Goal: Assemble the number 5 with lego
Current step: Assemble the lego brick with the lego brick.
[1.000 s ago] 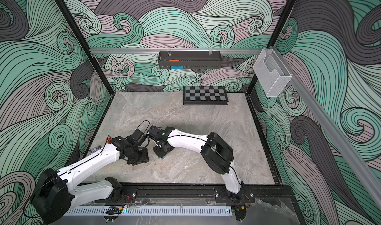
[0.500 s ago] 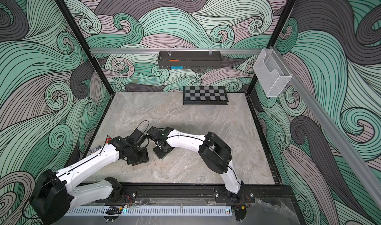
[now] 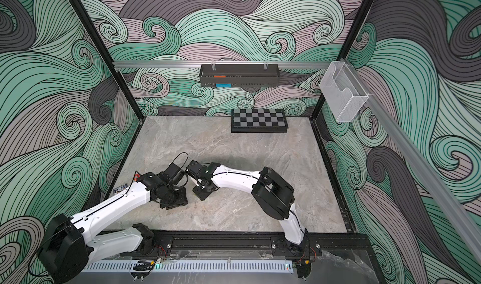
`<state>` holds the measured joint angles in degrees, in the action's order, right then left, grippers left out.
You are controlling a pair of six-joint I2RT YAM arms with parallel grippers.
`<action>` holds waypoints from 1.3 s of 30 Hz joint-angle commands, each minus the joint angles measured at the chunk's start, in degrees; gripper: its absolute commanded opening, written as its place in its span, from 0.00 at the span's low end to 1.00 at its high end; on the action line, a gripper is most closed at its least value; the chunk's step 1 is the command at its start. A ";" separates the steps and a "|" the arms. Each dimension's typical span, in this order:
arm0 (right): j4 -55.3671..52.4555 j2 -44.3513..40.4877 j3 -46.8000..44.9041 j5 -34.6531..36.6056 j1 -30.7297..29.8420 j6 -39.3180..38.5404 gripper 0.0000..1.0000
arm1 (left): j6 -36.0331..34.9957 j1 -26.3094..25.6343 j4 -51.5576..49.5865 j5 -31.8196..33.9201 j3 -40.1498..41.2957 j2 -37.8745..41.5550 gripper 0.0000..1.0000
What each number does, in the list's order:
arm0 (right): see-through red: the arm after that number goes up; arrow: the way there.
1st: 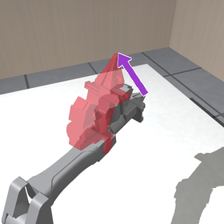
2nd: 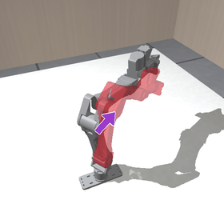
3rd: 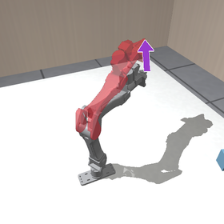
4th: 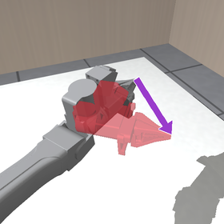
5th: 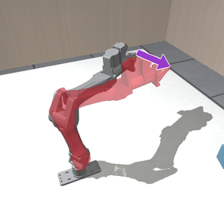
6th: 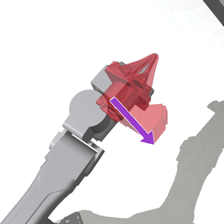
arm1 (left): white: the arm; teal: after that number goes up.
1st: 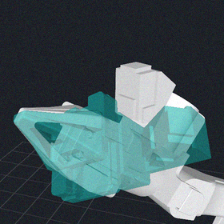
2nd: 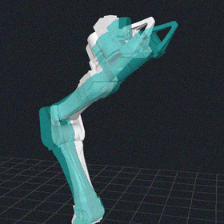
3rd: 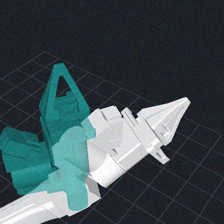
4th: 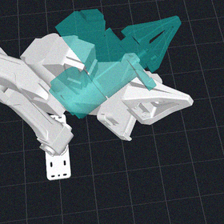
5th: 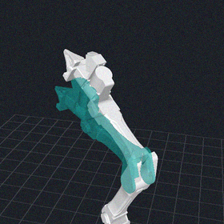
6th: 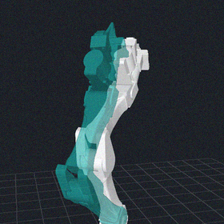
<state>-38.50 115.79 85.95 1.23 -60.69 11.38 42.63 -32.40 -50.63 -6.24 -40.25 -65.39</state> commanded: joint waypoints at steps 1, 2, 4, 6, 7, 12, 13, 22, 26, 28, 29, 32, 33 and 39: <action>-0.15 1.61 -3.28 2.34 -1.96 -4.41 0.24 | 0.17 0.22 -0.26 0.34 -0.34 0.37 0.42; 0.51 1.28 -3.77 2.37 -2.06 -5.35 0.24 | 0.17 0.23 -0.26 0.35 -0.33 0.39 0.42; 1.56 0.68 -4.52 2.38 -2.17 -6.59 0.25 | 0.17 0.23 -0.41 0.35 -0.43 0.35 0.42; 2.10 0.57 -4.76 2.02 -2.29 -7.78 0.25 | 0.17 0.23 -0.53 0.44 -0.44 0.40 0.43; 2.15 0.65 -4.75 1.72 -2.28 -8.29 0.25 | 0.17 0.23 -0.49 0.44 -0.40 0.42 0.42; 2.41 1.02 -5.19 0.64 -2.32 -9.92 0.25 | 0.26 0.24 -0.66 0.57 -0.53 0.41 0.42; 2.36 1.16 -5.27 0.78 -2.25 -9.96 0.24 | 0.26 0.23 -0.70 0.61 -0.52 0.43 0.42; 0.12 2.89 -4.22 -2.10 -1.80 -5.40 0.24 | 0.26 0.23 -0.78 0.62 -0.66 0.26 0.42; -0.27 2.88 -4.04 -2.61 -1.83 -4.15 0.24 | 0.18 0.23 -0.85 0.66 -0.70 0.17 0.42; -0.18 2.82 -4.27 -2.28 -1.97 -5.32 0.24 | 0.19 0.22 -0.86 0.62 -0.71 0.17 0.42; -0.19 2.86 -4.30 -1.87 -1.92 -5.87 0.24 | 0.19 0.23 -0.87 0.62 -0.71 0.17 0.42; -0.16 2.67 -4.36 -1.12 -1.92 -7.56 0.24 | 0.17 0.23 -0.88 0.62 -0.71 0.17 0.42; -0.25 2.77 -4.26 -0.66 -1.92 -8.00 0.24 | 0.18 0.23 -0.86 0.62 -0.66 0.17 0.42; -3.32 5.43 -2.10 -0.53 -1.91 -7.27 0.24 | 0.26 0.23 -0.88 0.66 -0.68 0.35 0.42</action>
<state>-36.42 115.55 84.93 0.93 -61.28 4.10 42.65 -31.81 -51.35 -6.13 -40.25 -65.39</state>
